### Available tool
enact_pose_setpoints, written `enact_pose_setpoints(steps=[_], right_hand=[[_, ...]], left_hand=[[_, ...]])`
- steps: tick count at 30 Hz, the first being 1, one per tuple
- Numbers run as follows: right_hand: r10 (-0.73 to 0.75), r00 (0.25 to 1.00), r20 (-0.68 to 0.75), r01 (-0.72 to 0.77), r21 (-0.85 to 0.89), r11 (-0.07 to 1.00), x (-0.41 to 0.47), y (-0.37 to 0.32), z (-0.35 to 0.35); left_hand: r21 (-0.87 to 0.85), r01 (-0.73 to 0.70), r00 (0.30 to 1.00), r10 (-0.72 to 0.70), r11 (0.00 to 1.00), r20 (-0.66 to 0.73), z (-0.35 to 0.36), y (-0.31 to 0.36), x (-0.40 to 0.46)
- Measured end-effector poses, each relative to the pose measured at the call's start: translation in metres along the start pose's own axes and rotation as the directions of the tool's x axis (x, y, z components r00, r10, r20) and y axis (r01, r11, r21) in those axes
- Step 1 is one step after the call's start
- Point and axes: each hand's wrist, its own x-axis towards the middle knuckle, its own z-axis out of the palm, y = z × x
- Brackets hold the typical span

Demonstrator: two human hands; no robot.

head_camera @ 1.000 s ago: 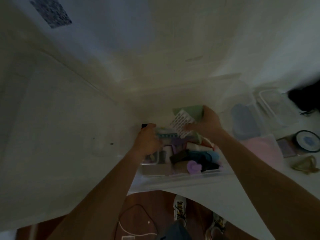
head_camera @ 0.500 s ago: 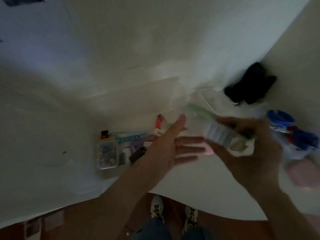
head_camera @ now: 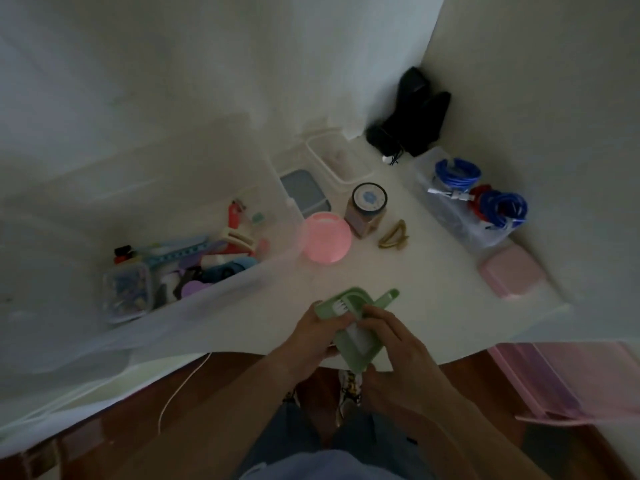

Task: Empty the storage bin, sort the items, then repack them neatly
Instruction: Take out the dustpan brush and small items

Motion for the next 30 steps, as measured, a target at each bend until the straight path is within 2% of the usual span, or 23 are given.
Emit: enact_pose_setpoints(steps=[2, 5, 8, 11, 13, 17, 19, 21, 23, 25, 28, 30], right_hand=[[0.062, 0.997, -0.055, -0.062, -0.004, 0.998, 0.003, 0.011, 0.015], [0.254, 0.96, -0.116, -0.26, -0.043, 0.965, 0.016, 0.024, 0.032], [0.429, 0.903, -0.008, -0.429, 0.043, 0.903, 0.031, 0.034, 0.043], [0.439, 0.898, 0.031, -0.439, 0.133, 0.888, 0.043, 0.038, 0.05], [0.455, 0.89, 0.029, -0.453, 0.159, 0.877, 0.049, 0.038, 0.054], [0.447, 0.894, 0.024, -0.444, 0.162, 0.881, 0.051, 0.031, 0.054], [0.455, 0.89, 0.019, -0.453, 0.147, 0.879, 0.049, 0.026, 0.054], [0.513, 0.858, -0.009, -0.508, 0.134, 0.851, 0.043, 0.021, 0.05], [0.55, 0.833, -0.067, -0.541, 0.112, 0.834, 0.043, 0.011, 0.041], [0.542, 0.832, -0.117, -0.534, 0.092, 0.84, 0.047, -0.005, 0.03], [0.511, 0.833, -0.212, -0.488, 0.154, 0.859, 0.063, -0.045, 0.011], [0.48, 0.827, -0.291, -0.426, 0.232, 0.875, 0.076, -0.078, -0.009]], left_hand=[[-0.025, -0.032, 0.999, 0.031, 0.999, -0.01, -0.002, -0.011, 0.016], [-0.014, -0.074, 0.986, 0.071, 0.997, -0.151, -0.007, -0.021, 0.043], [0.056, -0.084, 0.975, 0.093, 0.995, -0.201, -0.018, -0.024, 0.063], [0.103, -0.074, 0.959, 0.099, 0.992, -0.264, -0.031, -0.028, 0.077], [0.213, -0.083, 0.938, 0.149, 0.973, -0.313, -0.035, -0.029, 0.076], [0.557, -0.037, 0.889, 0.281, 0.83, -0.361, -0.05, -0.028, 0.068], [0.63, 0.011, 0.875, 0.298, 0.776, -0.382, -0.059, -0.025, 0.059], [0.641, 0.037, 0.882, 0.276, 0.766, -0.381, -0.06, -0.021, 0.044], [0.64, -0.016, 0.892, 0.3, 0.769, -0.338, -0.062, -0.011, 0.016], [0.671, -0.124, 0.879, 0.395, 0.731, -0.268, -0.069, 0.006, -0.022], [0.754, -0.235, 0.823, 0.538, 0.613, -0.181, -0.092, 0.04, -0.092], [0.791, -0.264, 0.771, 0.614, 0.551, -0.17, -0.113, 0.068, -0.13]])
